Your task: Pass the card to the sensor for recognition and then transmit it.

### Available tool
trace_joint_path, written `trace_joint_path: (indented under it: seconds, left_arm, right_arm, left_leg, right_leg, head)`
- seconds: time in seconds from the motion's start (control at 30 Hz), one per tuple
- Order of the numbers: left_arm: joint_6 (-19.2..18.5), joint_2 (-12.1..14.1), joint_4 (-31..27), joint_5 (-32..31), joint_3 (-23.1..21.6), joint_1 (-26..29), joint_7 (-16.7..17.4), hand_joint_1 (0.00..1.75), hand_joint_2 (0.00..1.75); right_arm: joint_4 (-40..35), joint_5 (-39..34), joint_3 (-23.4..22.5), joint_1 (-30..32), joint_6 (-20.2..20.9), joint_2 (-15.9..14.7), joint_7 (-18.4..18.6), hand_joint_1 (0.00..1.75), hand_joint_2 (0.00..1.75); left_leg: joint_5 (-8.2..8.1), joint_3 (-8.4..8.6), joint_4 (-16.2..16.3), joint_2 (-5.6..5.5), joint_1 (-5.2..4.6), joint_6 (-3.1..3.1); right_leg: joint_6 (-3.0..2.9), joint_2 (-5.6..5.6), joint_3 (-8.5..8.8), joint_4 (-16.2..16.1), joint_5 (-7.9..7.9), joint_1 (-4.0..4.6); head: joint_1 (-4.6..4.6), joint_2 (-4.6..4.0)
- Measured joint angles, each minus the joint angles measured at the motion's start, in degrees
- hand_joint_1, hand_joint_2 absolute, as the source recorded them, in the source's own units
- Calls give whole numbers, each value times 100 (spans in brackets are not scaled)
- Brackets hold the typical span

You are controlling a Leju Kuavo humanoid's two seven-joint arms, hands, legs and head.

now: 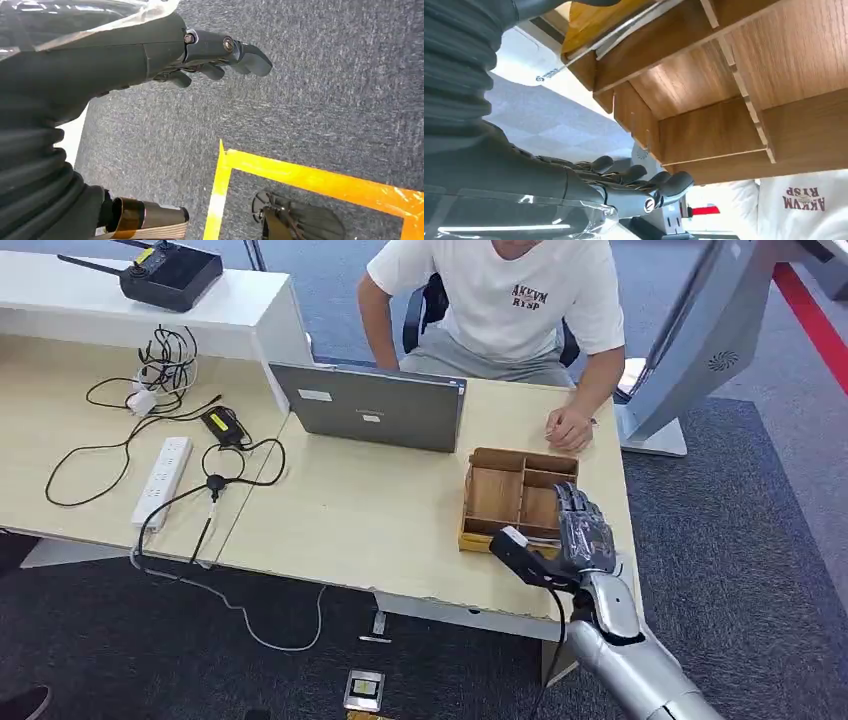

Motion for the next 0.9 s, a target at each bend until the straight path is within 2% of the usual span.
trace_joint_path:
  seconds: [0.2, 0.53, 0.9]
  left_arm:
    - [0, 9, 0, 15, 0, 0, 48, 0, 175]
    - [4, 26, 0, 76, 0, 0, -63, 0, 175]
    - [4, 46, 0, 79, -17, -1, -22, 0, 175]
  right_arm:
    - [-42, -2, 0, -9, 2, -7, 0, 0, 175]
    - [-284, -112, 44, 85, 411, -140, 61, 0, 175]
    - [-514, -216, 50, 278, 424, -291, 125, 0, 175]
  left_leg:
    - [0, 0, 0, 0, 0, 0]
    - [0, 1, 0, 0, 0, 0]
    - [0, 1, 0, 0, 0, 0]
  right_leg:
    - [0, 0, 0, 0, 0, 0]
    - [0, 0, -1, 0, 0, 0]
    - [0, 0, -1, 0, 0, 0]
  head:
    - [0, 0]
    - [0, 0]
    - [0, 0]
